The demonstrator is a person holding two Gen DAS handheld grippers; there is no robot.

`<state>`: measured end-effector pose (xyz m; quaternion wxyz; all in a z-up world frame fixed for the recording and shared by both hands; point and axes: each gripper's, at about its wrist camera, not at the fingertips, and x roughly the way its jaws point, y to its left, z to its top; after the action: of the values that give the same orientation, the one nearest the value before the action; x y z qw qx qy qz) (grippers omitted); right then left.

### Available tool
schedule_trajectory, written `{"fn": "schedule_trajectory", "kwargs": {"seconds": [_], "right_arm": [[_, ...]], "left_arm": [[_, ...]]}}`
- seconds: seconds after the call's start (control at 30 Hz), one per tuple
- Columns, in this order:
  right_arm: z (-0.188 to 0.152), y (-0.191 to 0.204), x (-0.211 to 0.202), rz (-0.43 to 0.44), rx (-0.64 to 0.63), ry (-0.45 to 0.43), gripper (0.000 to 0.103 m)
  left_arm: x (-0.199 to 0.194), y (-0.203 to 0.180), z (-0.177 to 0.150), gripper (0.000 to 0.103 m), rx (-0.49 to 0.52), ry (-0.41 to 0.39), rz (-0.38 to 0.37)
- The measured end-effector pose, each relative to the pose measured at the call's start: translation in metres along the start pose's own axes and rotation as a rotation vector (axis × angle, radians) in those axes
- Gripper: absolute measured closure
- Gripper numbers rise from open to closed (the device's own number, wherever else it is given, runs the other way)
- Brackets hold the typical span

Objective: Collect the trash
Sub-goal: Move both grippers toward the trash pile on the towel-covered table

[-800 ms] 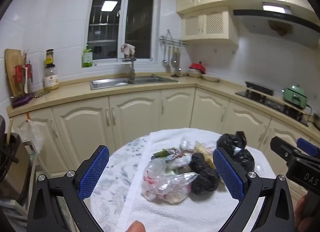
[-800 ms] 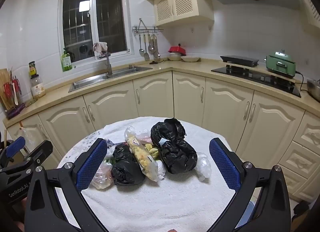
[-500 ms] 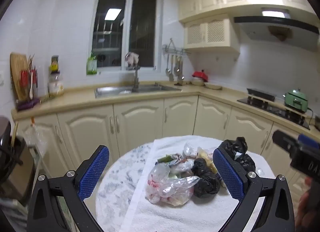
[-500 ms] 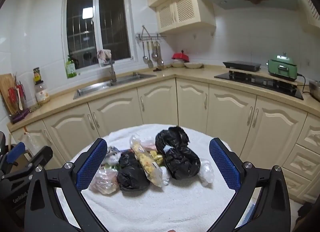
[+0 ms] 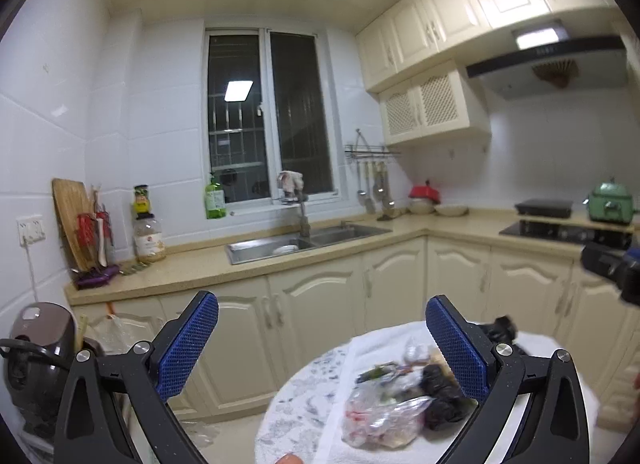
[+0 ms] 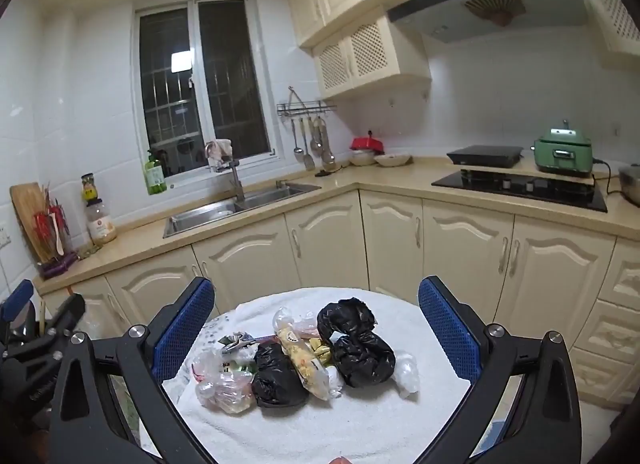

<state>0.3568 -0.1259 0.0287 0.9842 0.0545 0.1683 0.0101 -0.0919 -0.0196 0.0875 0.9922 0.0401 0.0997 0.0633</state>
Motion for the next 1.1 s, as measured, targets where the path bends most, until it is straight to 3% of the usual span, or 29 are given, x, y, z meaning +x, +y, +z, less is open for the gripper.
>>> {"fn": "schedule_trajectory", "kwargs": {"seconds": [0.27, 0.4, 0.7, 0.87, 0.97, 1.1], "right_arm": [[0.004, 0.011, 0.001, -0.024, -0.031, 0.042, 0.0], [-0.003, 0.003, 0.014, -0.046, -0.007, 0.109, 0.0], [-0.033, 0.013, 0.055, -0.016, -0.079, 0.248, 0.0], [-0.046, 0.016, 0.08, 0.043, -0.073, 0.317, 0.001], [-0.055, 0.02, 0.097, 0.076, -0.075, 0.369, 0.014], [-0.066, 0.024, 0.117, 0.097, -0.065, 0.423, 0.019]], "left_arm": [[-0.002, 0.007, 0.038, 0.001, -0.032, 0.048, -0.058], [0.002, 0.027, 0.048, 0.001, -0.032, 0.076, -0.066], [0.071, 0.021, 0.034, 0.001, 0.02, 0.274, -0.102], [0.121, 0.019, 0.045, 0.001, 0.035, 0.354, -0.114], [0.157, 0.016, 0.043, 0.001, 0.036, 0.408, -0.124], [0.204, 0.019, 0.053, 0.001, 0.017, 0.473, -0.133]]}}
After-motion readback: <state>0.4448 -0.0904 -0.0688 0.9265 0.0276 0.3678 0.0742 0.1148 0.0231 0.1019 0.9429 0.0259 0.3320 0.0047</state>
